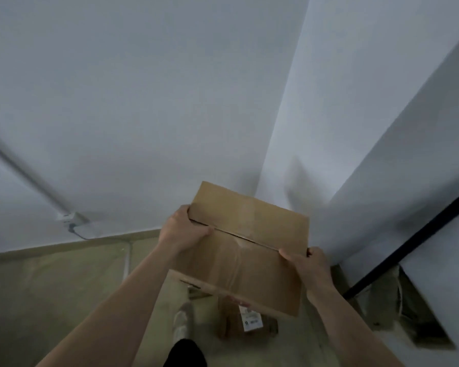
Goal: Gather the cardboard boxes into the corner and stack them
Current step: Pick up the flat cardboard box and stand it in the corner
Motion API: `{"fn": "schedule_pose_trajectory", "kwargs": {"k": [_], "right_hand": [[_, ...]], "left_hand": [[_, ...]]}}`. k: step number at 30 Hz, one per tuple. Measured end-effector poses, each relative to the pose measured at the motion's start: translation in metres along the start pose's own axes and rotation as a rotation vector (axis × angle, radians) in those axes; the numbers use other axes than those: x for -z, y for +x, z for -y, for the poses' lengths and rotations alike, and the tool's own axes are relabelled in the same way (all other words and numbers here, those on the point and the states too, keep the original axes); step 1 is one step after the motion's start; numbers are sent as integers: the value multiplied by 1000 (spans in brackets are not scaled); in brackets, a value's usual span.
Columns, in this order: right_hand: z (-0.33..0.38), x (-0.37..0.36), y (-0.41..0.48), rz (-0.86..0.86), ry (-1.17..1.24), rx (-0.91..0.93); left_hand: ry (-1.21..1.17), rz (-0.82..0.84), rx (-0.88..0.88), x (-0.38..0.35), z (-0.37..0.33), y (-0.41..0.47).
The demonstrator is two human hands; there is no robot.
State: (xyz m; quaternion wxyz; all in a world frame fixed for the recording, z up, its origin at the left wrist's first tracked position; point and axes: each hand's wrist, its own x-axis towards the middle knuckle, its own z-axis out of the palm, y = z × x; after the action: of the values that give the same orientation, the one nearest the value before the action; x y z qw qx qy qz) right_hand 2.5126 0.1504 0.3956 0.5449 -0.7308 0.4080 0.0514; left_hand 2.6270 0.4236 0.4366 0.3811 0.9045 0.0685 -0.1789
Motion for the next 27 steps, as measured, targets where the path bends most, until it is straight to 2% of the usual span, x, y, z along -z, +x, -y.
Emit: {"fn": "schedule_pose_trajectory", "kwargs": {"k": [7, 13, 15, 23, 27], "right_hand": [[-22, -92, 60, -49, 221, -317], [-112, -185, 148, 5, 393, -530], [-140, -209, 173, 5, 475, -587], [-238, -282, 290, -41, 651, -597], [-275, -313, 349, -72, 721, -593]], "left_hand": [[215, 191, -221, -12, -1, 154], [432, 341, -387, -101, 30, 282], [493, 354, -389, -130, 42, 307], [508, 320, -433, -270, 118, 418], [594, 297, -456, -326, 140, 466]]}}
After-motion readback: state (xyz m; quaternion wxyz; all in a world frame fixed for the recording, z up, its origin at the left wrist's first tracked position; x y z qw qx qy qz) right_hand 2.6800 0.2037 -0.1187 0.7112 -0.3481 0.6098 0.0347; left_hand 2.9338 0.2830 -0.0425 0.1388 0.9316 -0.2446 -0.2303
